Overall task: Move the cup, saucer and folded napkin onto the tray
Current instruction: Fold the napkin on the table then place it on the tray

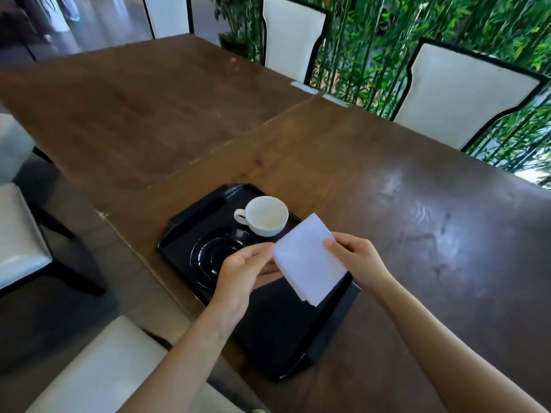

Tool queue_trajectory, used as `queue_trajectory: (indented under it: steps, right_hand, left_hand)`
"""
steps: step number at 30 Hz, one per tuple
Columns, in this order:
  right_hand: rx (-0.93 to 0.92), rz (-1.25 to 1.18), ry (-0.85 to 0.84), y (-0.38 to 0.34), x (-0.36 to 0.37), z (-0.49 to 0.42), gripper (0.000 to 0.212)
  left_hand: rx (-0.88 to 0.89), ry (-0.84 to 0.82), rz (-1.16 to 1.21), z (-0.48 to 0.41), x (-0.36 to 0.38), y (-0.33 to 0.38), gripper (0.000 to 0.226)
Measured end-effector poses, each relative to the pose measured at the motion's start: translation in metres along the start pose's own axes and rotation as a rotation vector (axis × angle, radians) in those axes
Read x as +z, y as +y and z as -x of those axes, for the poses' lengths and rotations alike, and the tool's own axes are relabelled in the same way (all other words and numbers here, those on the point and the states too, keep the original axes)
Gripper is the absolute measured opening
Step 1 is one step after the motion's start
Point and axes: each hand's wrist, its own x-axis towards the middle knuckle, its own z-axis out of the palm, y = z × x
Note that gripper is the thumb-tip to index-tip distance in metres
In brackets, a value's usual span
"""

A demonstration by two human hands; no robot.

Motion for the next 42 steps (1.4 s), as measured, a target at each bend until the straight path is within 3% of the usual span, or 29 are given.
queue_trajectory:
  steps: [8, 11, 13, 16, 20, 24, 29, 39, 42]
  right_hand:
    - [0.064, 0.168, 0.017, 0.026, 0.018, -0.022, 0.015]
    - [0.101, 0.192, 0.017, 0.042, 0.023, -0.031, 0.016]
    - [0.107, 0.222, 0.008, 0.052, 0.025, -0.035, 0.016]
    - [0.094, 0.332, -0.008, 0.067, 0.029, -0.041, 0.017]
    - [0.044, 0.602, -0.029, 0.082, 0.032, -0.052, 0.021]
    - [0.021, 0.793, -0.042, 0.090, 0.033, -0.057, 0.022]
    - [0.052, 0.798, -0.047, 0.093, 0.034, -0.057, 0.019]
    - [0.104, 0.835, -0.107, 0.086, 0.027, -0.057, 0.024]
    - [0.125, 0.847, -0.137, 0.080, 0.024, -0.062, 0.034]
  left_hand:
    - [-0.133, 0.256, 0.094, 0.000, -0.002, -0.040, 0.020]
    - [-0.290, 0.222, 0.342, 0.006, 0.005, -0.061, 0.026]
    - [-0.388, 0.183, 0.357, 0.009, 0.011, -0.074, 0.028]
    - [-0.454, 0.225, 0.210, 0.005, 0.020, -0.086, 0.028]
    - [-0.408, 0.324, 0.023, -0.009, 0.024, -0.096, 0.025]
    - [-0.318, 0.361, -0.174, -0.013, 0.022, -0.106, 0.050]
    - [-0.224, 0.284, -0.510, -0.017, 0.017, -0.111, 0.073]
    - [-0.380, 0.168, -0.661, -0.027, 0.008, -0.097, 0.050]
    - [-0.382, 0.133, -0.803, -0.025, -0.002, -0.078, 0.039]
